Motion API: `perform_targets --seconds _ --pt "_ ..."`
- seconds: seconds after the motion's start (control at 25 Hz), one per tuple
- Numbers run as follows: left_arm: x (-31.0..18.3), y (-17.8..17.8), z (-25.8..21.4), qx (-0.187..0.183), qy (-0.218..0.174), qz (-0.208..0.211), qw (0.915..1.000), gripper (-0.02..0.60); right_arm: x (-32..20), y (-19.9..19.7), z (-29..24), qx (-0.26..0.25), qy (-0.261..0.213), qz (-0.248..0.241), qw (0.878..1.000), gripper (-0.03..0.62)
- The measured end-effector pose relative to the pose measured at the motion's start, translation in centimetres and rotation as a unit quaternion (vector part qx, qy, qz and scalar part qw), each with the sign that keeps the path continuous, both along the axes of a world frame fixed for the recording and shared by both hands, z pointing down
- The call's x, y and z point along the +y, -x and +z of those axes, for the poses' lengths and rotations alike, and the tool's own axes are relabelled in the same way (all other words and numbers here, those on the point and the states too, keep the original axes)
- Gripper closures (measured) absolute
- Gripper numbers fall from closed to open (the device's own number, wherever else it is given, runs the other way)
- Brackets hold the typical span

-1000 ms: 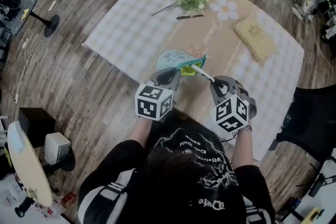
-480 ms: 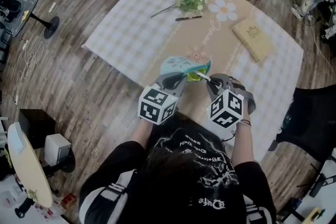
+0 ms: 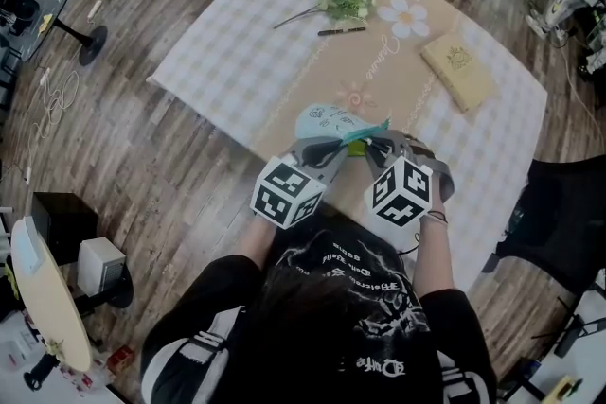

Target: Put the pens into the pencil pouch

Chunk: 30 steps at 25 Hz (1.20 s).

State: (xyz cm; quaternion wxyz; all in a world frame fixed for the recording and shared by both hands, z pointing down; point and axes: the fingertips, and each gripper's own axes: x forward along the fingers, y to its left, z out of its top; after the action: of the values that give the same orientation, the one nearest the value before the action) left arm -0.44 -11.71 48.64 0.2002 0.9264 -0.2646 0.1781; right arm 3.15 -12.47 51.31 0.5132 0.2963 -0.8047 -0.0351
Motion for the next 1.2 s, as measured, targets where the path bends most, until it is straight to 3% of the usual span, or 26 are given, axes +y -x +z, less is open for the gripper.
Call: perform_targets --seconds 0.52,0.68,0.84,1.08,1.2 --pt "2.1 -3.3 -0.9 0.081 0.064 0.067 0.9924 0.54 -0.1 0.5 0.2 -0.014 0.009 -0.009 1.0 0.519" --pt "1.5 -2.7 -1.4 0.116 0.084 0.062 0.9878 0.541 -0.3 0.8 -0.2 -0.038 0.005 0.0 0.999 0.516" --pt "0.9 -2.3 -1.8 0.123 0.082 0.054 0.9876 0.541 -0.6 0.7 -0.7 -0.058 0.001 0.011 0.998 0.498" --pt "-0.8 -0.6 -1.9 0.14 0.087 0.009 0.9862 0.543 -1.2 0.4 -2.5 -0.132 -0.009 0.039 0.99 0.376" --pt "-1.5 0.3 -2.6 0.151 0.082 -0.005 0.9852 0.541 -1.6 0.1 -4.1 -0.176 -0.02 0.057 0.982 0.358"
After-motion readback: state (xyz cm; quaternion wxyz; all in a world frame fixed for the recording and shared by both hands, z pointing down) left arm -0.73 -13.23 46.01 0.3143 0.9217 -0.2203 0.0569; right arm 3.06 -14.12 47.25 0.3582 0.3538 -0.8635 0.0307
